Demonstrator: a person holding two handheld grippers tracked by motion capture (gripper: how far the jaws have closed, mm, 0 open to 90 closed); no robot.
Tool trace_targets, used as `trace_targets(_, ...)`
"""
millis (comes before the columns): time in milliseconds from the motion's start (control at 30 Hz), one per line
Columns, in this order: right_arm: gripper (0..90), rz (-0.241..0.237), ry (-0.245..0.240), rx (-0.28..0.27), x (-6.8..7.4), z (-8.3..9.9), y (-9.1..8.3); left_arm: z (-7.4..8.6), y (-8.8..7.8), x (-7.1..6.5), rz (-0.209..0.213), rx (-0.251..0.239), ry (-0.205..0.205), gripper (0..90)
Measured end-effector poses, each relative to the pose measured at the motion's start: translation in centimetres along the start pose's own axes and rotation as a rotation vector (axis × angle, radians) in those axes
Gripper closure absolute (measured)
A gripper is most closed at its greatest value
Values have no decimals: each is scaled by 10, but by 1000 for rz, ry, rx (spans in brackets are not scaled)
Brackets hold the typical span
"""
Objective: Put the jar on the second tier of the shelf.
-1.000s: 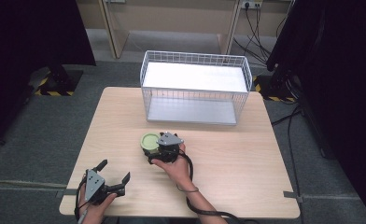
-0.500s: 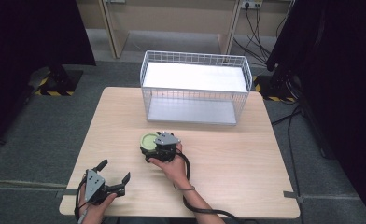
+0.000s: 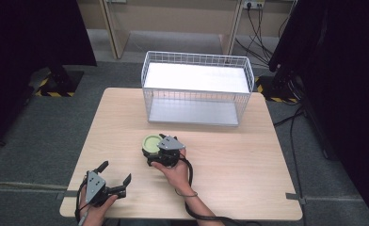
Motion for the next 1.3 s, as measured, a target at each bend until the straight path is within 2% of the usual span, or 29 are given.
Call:
trace_targets(767, 115, 70, -15, -75, -11, -27, -25, 0, 0, 0, -1, 0, 1, 17)
trace_targets(1300, 115, 112, -18, -118, -30, -49, -40, 0, 0, 0, -2, 1, 0, 17)
Point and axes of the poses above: each handheld gripper's, and its own axes: y roughly forward along the jaws, z roughly out of its underside, x roughly to its left, the point moved 3 cm from there along y, roughly forward along the jaws, and after that the axes turned 11 degrees about -y, right-handed, at the moved point
